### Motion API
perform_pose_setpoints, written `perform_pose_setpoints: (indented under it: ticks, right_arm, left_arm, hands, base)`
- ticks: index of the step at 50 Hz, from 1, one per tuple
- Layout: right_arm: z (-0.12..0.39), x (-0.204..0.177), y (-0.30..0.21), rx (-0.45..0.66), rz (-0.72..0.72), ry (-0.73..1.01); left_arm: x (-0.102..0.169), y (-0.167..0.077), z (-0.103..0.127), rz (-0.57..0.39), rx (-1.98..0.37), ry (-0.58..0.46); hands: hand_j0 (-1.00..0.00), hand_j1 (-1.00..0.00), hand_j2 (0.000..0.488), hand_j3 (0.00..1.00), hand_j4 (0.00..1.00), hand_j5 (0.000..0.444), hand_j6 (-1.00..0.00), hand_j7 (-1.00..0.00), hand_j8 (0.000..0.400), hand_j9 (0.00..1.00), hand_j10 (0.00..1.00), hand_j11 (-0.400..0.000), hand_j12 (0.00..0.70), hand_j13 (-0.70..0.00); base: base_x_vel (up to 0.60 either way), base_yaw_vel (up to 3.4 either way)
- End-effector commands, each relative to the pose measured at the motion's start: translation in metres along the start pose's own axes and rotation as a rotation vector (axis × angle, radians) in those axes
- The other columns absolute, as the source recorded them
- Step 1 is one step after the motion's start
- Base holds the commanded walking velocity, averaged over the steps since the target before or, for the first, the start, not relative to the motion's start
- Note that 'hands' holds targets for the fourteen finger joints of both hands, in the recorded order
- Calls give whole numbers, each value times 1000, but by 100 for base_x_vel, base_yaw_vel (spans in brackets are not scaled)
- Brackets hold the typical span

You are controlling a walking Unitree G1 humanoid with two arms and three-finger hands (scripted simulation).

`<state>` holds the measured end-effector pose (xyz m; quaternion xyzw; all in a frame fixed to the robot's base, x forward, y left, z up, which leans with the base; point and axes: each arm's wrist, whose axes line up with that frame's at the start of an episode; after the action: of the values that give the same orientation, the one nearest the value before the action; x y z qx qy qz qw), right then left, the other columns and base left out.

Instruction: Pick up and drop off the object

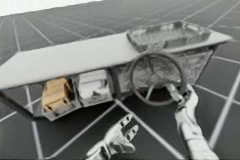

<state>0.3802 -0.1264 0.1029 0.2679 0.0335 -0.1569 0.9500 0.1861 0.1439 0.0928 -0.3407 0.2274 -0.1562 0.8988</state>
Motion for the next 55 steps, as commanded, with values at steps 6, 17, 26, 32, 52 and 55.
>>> perform_pose_setpoints:
  ticks: [6,17,26,32,52,55]
  right_arm:
    - [8,0,5,-6,10,-31]
    - [8,0,5,-6,10,-31]
    - [8,0,5,-6,10,-31]
    - [8,0,5,-6,10,-31]
    - [8,0,5,-6,10,-31]
    - [8,0,5,-6,10,-31]
  left_arm:
    - [0,2,-1,-12,-14,-5]
    - [0,2,-1,-12,-14,-5]
    - [0,2,-1,-12,-14,-5]
    - [0,2,-1,-12,-14,-5]
    - [0,2,-1,-12,-14,-5]
    - [0,2,-1,-12,-14,-5]
  hands:
    - [0,0,0,1000,1000,0,0,0,0,1000,1000,-400,0,-700]
    - [0,0,0,1000,1000,0,0,0,0,1000,1000,-400,0,-700]
    - [0,0,0,1000,1000,0,0,0,0,1000,1000,-400,0,-700]
    - [0,0,0,1000,1000,0,0,0,0,1000,1000,-400,0,-700]
    - [0,0,0,1000,1000,0,0,0,0,1000,1000,-400,0,-700]
    - [0,0,0,1000,1000,0,0,0,0,1000,1000,-400,0,-700]
  base:
    - [23,8]
    - [28,26]
    - [41,56]
    - [41,43]
    - [37,29]
    - [33,20]
